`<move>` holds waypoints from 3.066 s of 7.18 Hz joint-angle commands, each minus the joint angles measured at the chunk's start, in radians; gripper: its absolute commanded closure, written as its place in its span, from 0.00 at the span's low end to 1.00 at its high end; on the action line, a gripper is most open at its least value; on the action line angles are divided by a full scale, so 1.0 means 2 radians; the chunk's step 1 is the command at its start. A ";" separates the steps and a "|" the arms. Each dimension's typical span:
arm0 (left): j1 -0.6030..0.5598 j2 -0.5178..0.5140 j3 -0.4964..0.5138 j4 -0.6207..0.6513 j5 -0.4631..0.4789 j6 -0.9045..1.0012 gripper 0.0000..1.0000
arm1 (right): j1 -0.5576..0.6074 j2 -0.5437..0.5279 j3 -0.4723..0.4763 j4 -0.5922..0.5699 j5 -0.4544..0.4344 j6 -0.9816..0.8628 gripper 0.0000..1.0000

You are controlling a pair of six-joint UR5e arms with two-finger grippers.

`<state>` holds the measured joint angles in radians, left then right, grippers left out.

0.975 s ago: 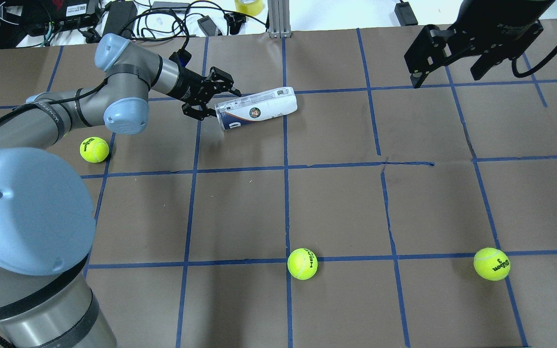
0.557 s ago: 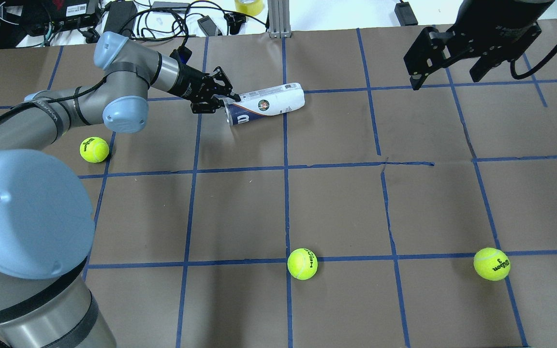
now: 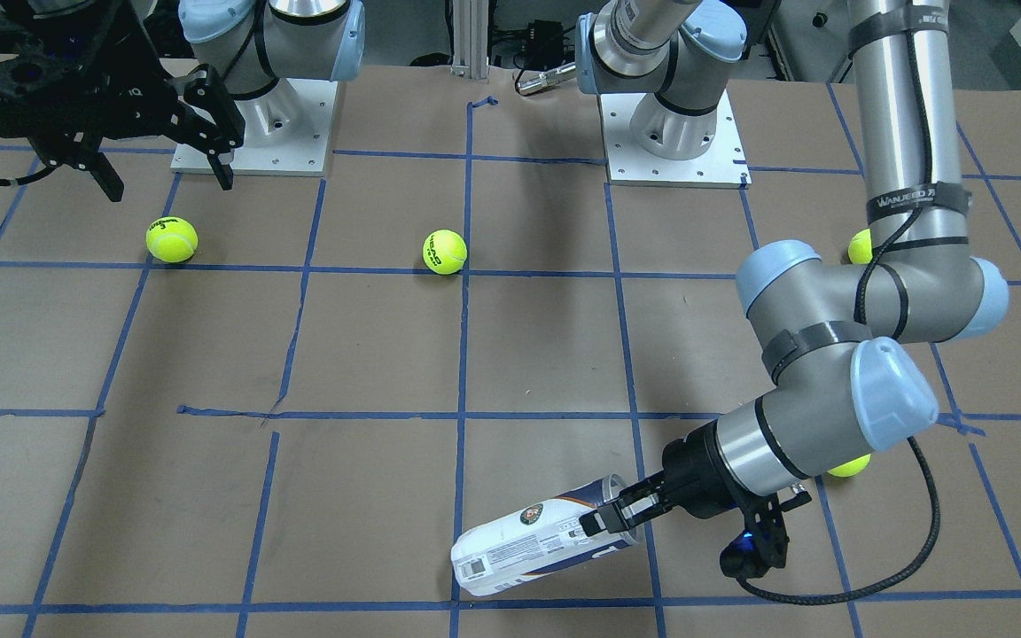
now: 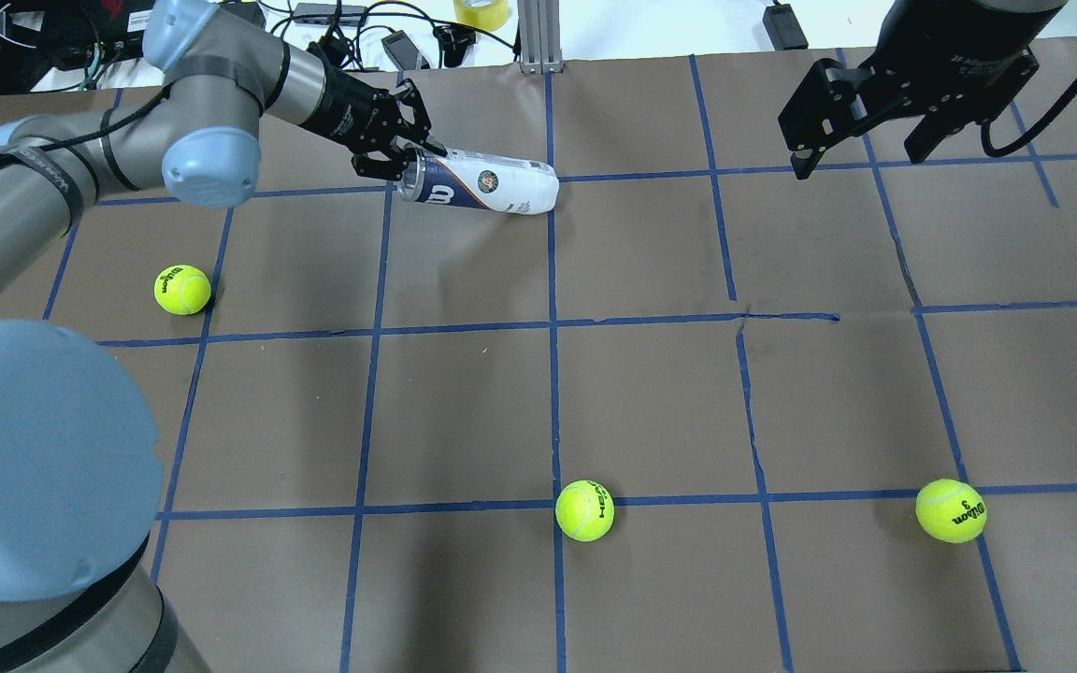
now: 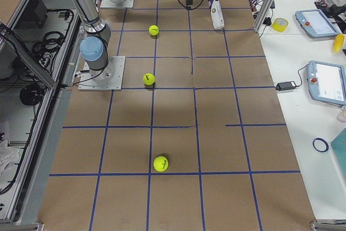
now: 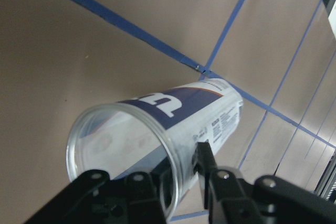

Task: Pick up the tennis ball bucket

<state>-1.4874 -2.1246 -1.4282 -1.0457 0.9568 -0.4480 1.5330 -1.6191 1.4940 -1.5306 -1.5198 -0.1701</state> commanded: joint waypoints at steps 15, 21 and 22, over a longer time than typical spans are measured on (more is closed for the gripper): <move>-0.133 0.033 0.066 -0.105 0.301 0.078 0.00 | 0.000 0.000 0.002 0.008 0.000 -0.001 0.00; -0.113 0.145 0.088 -0.254 0.299 0.179 0.00 | 0.000 -0.002 0.003 0.008 -0.001 0.001 0.00; -0.083 0.170 0.083 -0.281 0.297 0.205 0.00 | 0.000 -0.001 0.003 0.008 0.000 0.001 0.00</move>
<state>-1.7085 -1.8439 -1.2521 -1.5400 1.5505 -0.1087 1.5337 -1.6215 1.5002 -1.5146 -1.5209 -0.1669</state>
